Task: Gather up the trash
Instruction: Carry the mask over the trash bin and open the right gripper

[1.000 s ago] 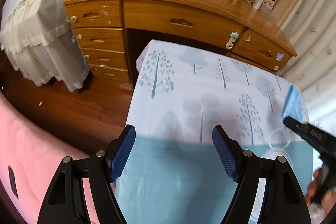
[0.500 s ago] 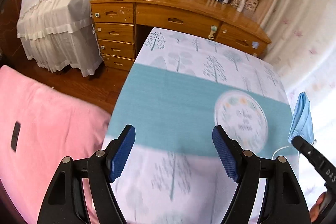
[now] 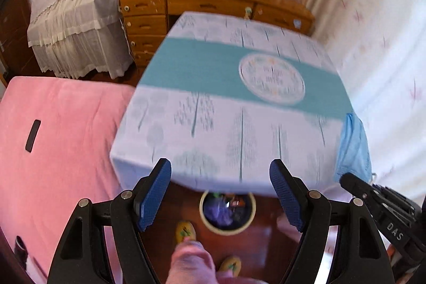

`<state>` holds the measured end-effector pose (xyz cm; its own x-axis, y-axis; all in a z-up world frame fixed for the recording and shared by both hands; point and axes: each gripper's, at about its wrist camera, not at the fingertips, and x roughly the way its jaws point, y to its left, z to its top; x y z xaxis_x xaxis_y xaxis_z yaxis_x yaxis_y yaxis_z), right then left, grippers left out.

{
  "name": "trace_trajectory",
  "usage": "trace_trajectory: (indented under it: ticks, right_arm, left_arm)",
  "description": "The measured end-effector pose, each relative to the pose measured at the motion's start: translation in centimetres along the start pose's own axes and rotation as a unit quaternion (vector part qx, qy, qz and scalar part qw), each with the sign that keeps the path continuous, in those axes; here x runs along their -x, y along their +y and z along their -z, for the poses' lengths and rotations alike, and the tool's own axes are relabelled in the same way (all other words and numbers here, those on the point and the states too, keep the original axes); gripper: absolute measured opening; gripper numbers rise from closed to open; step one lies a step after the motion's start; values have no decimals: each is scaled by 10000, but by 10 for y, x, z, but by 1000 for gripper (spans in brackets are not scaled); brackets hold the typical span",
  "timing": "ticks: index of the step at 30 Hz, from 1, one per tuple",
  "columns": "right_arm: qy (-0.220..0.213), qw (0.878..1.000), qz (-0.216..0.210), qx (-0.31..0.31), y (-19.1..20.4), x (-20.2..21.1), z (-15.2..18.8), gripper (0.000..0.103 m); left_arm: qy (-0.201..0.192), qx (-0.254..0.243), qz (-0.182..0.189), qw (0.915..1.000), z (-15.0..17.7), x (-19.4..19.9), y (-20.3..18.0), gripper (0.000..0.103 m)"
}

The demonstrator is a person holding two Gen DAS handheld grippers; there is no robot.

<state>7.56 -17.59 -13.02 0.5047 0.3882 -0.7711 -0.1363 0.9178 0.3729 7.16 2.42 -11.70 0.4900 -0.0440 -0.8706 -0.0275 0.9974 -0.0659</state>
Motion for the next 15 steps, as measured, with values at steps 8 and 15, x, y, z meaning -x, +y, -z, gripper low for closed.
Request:
trace_trajectory:
  ticks: [8, 15]
  right_arm:
    - [495, 9983, 167, -240, -19, -37, 78, 5]
    - [1132, 9904, 557, -567, -50, -147, 167, 5]
  left_arm:
    - [542, -195, 147, 9982, 62, -58, 8, 78]
    - [852, -193, 138, 9961, 126, -168, 37, 78]
